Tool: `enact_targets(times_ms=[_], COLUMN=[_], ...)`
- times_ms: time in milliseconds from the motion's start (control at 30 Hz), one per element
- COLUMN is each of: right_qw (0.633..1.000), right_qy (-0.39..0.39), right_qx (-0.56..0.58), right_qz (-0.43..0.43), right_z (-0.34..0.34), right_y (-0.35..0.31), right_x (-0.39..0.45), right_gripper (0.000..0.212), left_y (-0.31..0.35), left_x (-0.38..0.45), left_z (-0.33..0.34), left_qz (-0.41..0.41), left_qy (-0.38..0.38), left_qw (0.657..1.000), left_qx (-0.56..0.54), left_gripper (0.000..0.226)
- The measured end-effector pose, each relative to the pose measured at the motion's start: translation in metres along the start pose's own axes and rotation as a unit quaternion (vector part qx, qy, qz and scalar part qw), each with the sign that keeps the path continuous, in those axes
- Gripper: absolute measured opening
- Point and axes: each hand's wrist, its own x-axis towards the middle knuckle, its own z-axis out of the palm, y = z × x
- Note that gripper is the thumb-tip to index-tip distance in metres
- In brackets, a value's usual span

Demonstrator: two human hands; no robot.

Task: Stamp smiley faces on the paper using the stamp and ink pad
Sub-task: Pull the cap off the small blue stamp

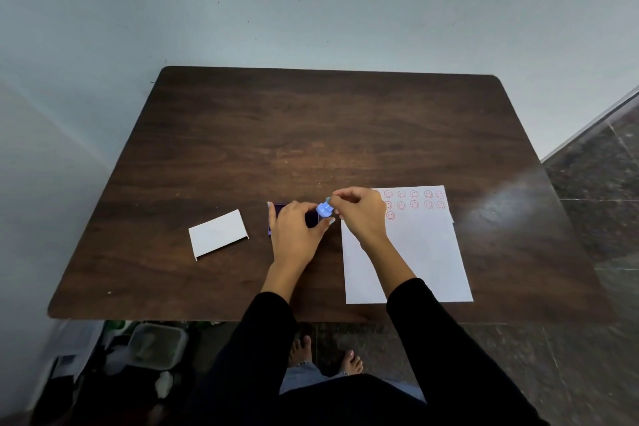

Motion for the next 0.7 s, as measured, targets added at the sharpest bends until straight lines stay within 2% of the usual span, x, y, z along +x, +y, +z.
enact_targets(times_ms=[133,367,700], right_qw=[0.999,1.0,0.996], right_qy=[-0.02,-0.015,-0.056], right_qx=[0.028,0.0,-0.039], right_qz=[0.018,-0.014,-0.059], right_z=[0.001,0.003,0.002], right_y=[-0.003,-0.005,-0.005], right_x=[-0.001,-0.002,-0.001], right_gripper=[0.02,0.016,0.024], left_y=[0.001,-0.001,-0.001], left_x=[-0.001,-0.001,-0.001], left_z=[-0.003,-0.009,-0.012], left_qz=[0.012,0.01,0.02], left_qy=[0.017,-0.007,-0.031], left_qw=[1.0,0.999,0.998], left_qx=[-0.005,0.032,0.049], left_gripper=[0.024,0.037,0.038])
